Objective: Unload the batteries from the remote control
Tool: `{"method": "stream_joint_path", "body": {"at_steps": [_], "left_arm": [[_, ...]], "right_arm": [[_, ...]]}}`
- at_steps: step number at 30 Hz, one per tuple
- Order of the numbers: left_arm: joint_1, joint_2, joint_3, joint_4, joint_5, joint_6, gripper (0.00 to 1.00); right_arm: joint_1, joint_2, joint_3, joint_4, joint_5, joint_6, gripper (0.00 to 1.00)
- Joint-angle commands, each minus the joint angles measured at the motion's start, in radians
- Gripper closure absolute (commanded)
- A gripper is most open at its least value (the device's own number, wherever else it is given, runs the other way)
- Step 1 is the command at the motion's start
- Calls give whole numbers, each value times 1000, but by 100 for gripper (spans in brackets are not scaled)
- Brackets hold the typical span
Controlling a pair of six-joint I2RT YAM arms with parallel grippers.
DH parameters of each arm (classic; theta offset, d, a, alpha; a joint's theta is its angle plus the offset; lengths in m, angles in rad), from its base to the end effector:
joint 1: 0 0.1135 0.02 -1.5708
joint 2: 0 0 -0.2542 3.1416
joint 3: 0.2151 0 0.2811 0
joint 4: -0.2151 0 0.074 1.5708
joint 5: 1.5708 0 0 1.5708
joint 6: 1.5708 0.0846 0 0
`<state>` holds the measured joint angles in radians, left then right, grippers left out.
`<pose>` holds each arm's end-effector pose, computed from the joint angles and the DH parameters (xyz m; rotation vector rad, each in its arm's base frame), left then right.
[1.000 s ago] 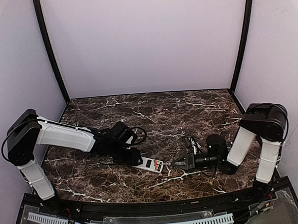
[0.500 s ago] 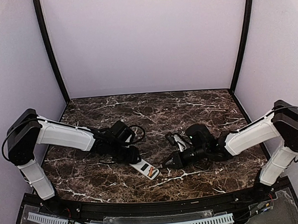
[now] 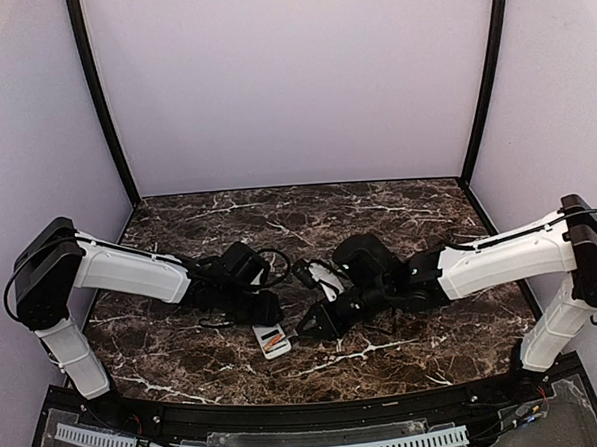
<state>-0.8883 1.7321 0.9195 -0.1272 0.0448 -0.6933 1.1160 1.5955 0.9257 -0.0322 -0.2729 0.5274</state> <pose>0.2410 -0.3025 0.0783 0.2775 2.6379 -0.6573 0.1541 0.3671 0.1438 -0.8849 2.3659 1.0922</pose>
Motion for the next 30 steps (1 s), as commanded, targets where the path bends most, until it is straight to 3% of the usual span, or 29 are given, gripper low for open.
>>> {"method": "stream_joint_path", "body": {"at_steps": [1,9,20,30], "left_arm": [[-18,19,-44,-83,45,-7,49],[-18,0,-57,-80,37,-10,50],[-18,-7,-46,-82,31,-3,50],[-18,-103,-63,-131,-32,-7,50]], "right_arm": [[10,22,71,-38,68,-49,100],[38,86,135,-171,107,-76,100],[42,97,90,-210,156,-64,100],[-48,101,88,-278,214,-63,100]]}}
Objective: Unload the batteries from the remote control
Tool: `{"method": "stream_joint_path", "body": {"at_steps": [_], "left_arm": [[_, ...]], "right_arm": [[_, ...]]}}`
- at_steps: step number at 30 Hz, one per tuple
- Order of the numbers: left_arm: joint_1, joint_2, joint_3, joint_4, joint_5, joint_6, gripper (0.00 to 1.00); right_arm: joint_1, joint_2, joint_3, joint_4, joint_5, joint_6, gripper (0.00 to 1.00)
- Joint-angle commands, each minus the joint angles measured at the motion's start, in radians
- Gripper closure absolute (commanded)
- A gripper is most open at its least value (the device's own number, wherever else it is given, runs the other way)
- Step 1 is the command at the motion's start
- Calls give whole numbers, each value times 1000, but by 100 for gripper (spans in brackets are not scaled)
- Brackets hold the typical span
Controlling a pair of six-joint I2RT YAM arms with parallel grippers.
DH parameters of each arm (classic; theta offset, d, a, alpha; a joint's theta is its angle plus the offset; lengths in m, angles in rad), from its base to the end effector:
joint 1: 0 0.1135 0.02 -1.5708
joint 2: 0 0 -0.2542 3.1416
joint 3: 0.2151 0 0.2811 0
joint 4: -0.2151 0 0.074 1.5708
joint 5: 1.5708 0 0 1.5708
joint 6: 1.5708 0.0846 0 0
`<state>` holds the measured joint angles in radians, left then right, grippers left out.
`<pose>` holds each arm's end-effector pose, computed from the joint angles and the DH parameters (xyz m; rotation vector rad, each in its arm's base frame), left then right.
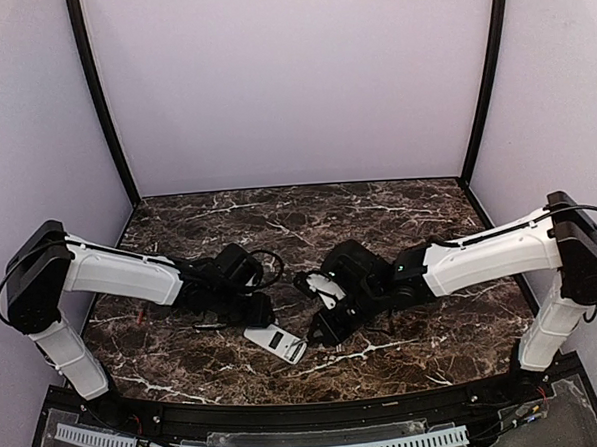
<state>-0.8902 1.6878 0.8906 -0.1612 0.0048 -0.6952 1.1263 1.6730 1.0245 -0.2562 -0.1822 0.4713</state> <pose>0.2361 -0.2922 0.0816 0.2601 2.6384 -0.6014 0.1574 0.3661 0.1247 -0.9425 2.5109 0.8353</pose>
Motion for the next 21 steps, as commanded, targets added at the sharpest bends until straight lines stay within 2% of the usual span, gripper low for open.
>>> {"method": "stream_joint_path", "body": {"at_steps": [1,10,14,21], "left_arm": [[-16,-70,-37,-100,8,-6,50],[-16,-158,-105,-99,7,-33,50],[-16,-208,-125,-103,-46,-17,49],[-15,-267,-105,-109,-100,141,39]], "right_arm": [[-66,23,-3,-61,129,-16,100],[-121,46,93,-125,177,-99,100],[-129,44,116,-142,162,-138,100],[-129,13,139,-176,69,-190,100]]}}
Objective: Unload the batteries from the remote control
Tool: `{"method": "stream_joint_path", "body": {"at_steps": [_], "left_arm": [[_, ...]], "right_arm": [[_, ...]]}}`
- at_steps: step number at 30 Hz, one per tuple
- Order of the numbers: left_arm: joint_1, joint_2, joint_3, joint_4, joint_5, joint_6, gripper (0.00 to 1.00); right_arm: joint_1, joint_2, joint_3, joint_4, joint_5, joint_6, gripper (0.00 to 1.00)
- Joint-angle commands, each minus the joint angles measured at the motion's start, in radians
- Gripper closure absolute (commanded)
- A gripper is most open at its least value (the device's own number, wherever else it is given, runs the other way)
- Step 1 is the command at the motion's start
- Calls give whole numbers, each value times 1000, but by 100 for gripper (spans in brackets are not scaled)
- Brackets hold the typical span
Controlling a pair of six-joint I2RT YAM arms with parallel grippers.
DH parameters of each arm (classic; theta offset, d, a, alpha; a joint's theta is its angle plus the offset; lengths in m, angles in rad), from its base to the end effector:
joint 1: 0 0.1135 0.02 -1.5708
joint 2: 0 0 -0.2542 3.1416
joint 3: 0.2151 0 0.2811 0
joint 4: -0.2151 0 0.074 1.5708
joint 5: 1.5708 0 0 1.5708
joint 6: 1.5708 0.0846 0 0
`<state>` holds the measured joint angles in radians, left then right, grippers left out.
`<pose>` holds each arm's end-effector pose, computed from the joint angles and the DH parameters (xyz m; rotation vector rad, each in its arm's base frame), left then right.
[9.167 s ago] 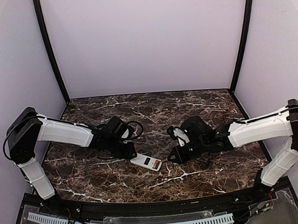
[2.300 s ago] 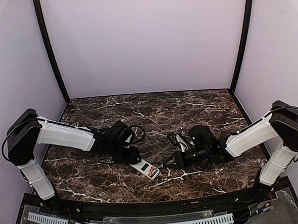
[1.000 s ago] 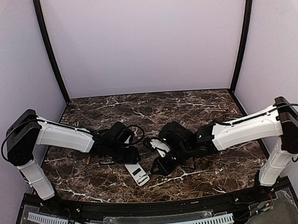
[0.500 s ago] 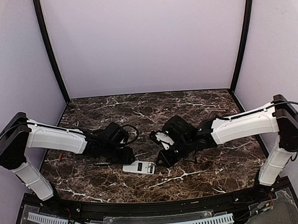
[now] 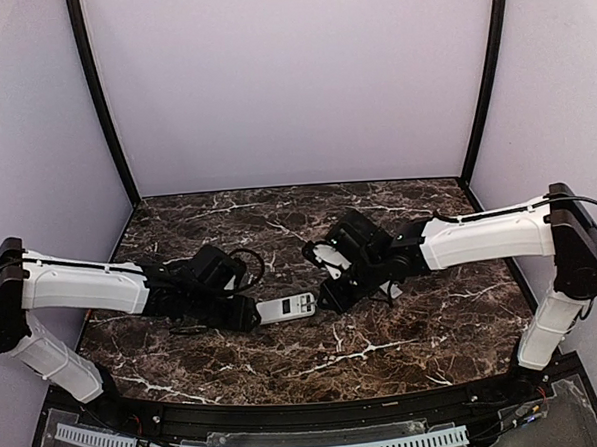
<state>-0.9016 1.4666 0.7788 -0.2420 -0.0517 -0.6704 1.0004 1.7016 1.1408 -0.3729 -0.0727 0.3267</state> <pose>0.2135 -0.2629 0.1113 0.2774 2.5820 -0.5624 0.2172 0.3500 0.1430 -0.8947 2.4600 0.6066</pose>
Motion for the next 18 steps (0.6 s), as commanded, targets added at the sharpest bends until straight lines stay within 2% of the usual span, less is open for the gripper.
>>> {"method": "stream_joint_path", "body": {"at_steps": [1,7,12,16,18], "left_arm": [[-4,-47,16,-26,-44,140,38],[-5,-39,72,-36,-56,336,31],[-4,-41,89,3,-65,409,30],[-4,-12,111,41,30,479,32],[-4,-15,89,115,94,528,33]], "right_arm": [[-4,-19,27,-69,-47,-52,100],[-5,-25,46,-173,-1,-64,100],[-9,-80,19,-211,42,-69,100],[-18,-110,0,-229,33,-80,100],[-24,-128,4,-239,11,-84,100]]}}
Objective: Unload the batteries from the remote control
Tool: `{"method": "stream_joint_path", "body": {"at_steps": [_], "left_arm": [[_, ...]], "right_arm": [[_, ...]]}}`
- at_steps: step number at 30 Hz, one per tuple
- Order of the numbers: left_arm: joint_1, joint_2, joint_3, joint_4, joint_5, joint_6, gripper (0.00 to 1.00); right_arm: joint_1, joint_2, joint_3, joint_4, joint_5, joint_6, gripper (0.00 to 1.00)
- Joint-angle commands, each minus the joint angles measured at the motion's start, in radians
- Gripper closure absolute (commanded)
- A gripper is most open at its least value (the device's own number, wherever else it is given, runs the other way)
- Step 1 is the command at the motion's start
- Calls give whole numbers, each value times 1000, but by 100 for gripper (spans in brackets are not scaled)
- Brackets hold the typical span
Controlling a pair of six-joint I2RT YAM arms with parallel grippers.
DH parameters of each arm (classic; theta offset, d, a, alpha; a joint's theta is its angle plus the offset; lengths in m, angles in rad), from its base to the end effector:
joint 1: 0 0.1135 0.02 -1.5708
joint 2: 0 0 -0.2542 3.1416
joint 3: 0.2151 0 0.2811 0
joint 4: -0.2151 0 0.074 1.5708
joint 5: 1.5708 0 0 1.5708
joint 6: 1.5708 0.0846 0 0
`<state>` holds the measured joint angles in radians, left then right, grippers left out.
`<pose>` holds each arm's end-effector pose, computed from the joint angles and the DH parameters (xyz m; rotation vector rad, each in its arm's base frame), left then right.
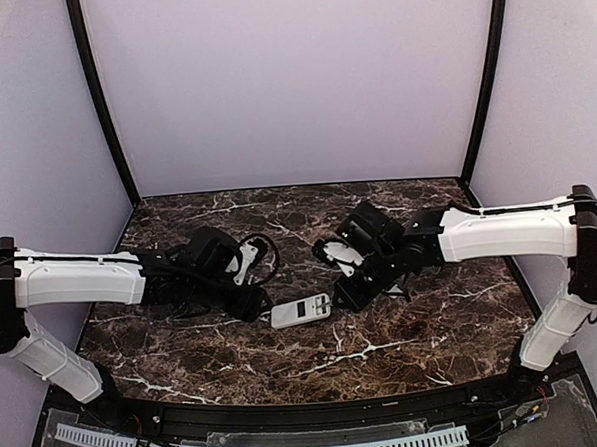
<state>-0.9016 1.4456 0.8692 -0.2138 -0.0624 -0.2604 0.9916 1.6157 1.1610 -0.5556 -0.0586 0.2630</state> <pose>0.2291 -0.2812 0.1538 0.7311 2.3001 -0.4820 0.2086 0.3280 0.1665 -0.9740 2.4911 0.5153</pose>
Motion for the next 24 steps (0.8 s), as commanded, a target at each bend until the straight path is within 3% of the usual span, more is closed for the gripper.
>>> {"method": "stream_joint_path", "body": {"at_steps": [1,4,7,10,20,24], "left_arm": [[-4,2,-8,146,128,156,33],[-5,7,-25,235,246,299,32],[-5,28,-78,383,359,401,31],[-6,79,-117,554,464,475,22],[-5,248,-75,608,532,734,18],[-5,323,-2,560,536,812,18]], "right_arm": [[-18,-54,-15,-50,-18,-21,100],[-21,-58,-6,-53,-64,-26,100],[-24,-29,14,-119,-5,-22,100],[-31,-59,-18,-85,-33,-17,100],[-42,-98,-60,-77,-44,-17,100],[-44,-103,-67,-70,-54,-16,100]]}}
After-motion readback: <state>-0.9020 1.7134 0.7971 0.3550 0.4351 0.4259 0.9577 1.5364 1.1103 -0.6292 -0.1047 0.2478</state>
